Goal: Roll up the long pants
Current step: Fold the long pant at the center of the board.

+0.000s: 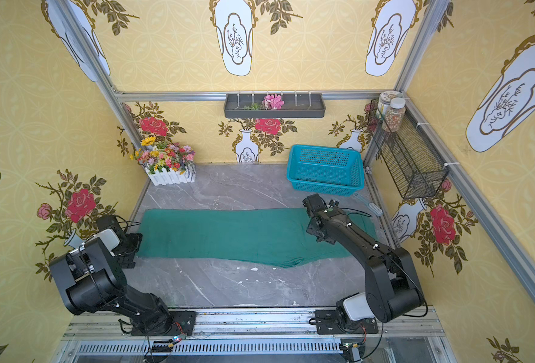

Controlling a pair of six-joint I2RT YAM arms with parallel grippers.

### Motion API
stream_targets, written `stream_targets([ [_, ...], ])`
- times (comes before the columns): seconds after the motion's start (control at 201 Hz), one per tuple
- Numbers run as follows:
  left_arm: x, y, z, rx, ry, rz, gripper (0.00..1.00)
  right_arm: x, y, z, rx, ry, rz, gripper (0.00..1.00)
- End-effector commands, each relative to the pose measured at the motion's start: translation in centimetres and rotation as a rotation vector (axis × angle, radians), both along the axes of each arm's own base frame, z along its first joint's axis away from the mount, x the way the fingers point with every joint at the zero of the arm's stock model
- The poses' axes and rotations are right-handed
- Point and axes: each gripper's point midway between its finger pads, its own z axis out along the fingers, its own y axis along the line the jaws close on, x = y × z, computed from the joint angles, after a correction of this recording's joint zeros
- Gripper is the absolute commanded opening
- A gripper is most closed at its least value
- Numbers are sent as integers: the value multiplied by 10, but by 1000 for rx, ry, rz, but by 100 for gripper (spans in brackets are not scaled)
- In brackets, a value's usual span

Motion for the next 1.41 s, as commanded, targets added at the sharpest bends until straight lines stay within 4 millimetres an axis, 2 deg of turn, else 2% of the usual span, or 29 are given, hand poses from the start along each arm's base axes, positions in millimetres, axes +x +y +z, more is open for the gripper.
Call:
stream_targets([
  [0.0,16,-7,-6,-39,-70,-58,80,-6,-6,-1,-20,8,-26,70],
  [0.179,26,-15,-13,-78,-101,-111,64,-7,-5,-4,-15,12,-36,69],
  [0.439,27,-28,-31,-136,-71,-147,50,-9,-5,-8,-16,18,-59,68],
  [0.628,30,-29,-31,-138,-88,-151,25,-10,-5,-6,-23,20,-62,67],
  [0.658,30,-29,-31,-134,-89,-171,19,-10,-6,-6,-25,21,-63,67],
  [0.723,31,-30,-31,-139,-92,-183,0,-9,-6,-5,-28,18,-64,67],
  [0.927,32,-28,-23,-116,-103,-183,0,-7,-5,-3,-31,16,-61,67],
  [1.216,33,-4,46,91,-158,-157,0,-9,-6,-2,-28,12,-55,67],
  [1.4,20,1,71,175,-157,-119,0,-10,-3,-2,-15,14,-43,67],
])
